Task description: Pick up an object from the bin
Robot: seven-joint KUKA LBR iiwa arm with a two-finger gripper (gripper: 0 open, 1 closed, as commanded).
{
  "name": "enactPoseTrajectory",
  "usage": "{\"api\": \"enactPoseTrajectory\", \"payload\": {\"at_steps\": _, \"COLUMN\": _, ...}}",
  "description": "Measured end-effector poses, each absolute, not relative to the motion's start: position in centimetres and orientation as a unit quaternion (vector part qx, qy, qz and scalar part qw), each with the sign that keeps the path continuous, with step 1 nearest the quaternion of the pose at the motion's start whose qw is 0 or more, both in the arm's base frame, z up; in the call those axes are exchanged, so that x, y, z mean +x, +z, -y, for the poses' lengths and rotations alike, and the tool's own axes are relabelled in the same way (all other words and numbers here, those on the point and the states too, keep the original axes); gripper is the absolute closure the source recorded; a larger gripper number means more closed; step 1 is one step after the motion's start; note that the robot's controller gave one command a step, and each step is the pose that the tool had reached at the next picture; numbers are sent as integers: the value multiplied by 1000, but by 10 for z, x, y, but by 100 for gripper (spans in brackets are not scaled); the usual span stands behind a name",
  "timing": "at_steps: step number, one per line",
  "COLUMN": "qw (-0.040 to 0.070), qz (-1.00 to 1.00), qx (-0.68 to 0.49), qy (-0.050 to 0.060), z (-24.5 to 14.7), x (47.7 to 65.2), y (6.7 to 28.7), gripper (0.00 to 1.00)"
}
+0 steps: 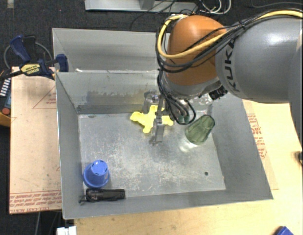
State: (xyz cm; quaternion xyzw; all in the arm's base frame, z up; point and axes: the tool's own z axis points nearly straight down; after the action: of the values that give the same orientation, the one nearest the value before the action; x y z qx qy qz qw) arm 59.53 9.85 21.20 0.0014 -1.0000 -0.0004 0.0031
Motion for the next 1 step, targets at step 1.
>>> {"api": "enactPoseTrajectory", "payload": {"at_steps": 1, "qw": -1, "qz": 1000, "qx": 0, "qy": -1, "z": -98, "x": 597, "y": 217, "gripper": 0}}
